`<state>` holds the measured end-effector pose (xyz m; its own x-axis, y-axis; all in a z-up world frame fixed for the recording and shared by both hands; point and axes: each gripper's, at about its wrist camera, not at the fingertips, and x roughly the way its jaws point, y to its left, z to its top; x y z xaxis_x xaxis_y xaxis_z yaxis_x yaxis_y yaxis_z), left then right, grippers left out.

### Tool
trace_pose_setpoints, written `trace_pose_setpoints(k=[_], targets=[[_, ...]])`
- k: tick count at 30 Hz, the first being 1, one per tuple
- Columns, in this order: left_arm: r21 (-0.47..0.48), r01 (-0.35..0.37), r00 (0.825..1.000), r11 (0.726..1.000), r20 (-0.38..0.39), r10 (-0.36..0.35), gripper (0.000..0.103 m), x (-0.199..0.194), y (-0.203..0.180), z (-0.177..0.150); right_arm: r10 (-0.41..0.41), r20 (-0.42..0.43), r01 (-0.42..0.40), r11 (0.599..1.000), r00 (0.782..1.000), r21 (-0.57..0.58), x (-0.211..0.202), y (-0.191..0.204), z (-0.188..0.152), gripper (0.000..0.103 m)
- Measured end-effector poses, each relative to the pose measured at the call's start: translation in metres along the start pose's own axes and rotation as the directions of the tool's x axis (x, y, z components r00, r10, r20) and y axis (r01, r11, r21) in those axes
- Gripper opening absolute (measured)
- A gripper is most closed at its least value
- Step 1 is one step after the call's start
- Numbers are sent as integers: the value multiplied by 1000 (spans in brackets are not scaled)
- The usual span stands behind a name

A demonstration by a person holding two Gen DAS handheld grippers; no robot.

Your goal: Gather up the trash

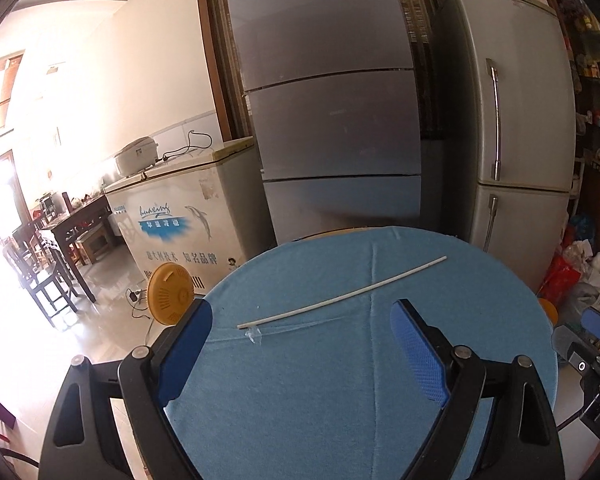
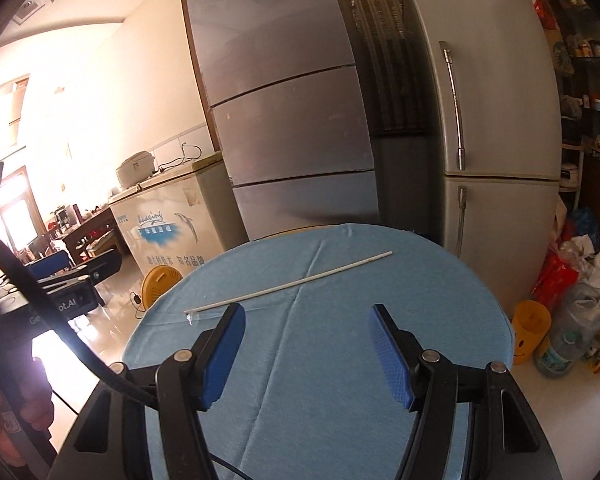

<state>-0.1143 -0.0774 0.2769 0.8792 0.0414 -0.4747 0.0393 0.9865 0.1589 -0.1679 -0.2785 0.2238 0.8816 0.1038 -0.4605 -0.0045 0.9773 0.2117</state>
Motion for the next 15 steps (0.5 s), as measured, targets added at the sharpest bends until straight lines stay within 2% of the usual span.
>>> trace_pose_setpoints(k=[15], targets=[[0, 12, 1000, 1000, -11, -12, 91, 5, 2, 0, -11, 1, 11, 1000, 1000, 13, 7, 0, 0, 68]])
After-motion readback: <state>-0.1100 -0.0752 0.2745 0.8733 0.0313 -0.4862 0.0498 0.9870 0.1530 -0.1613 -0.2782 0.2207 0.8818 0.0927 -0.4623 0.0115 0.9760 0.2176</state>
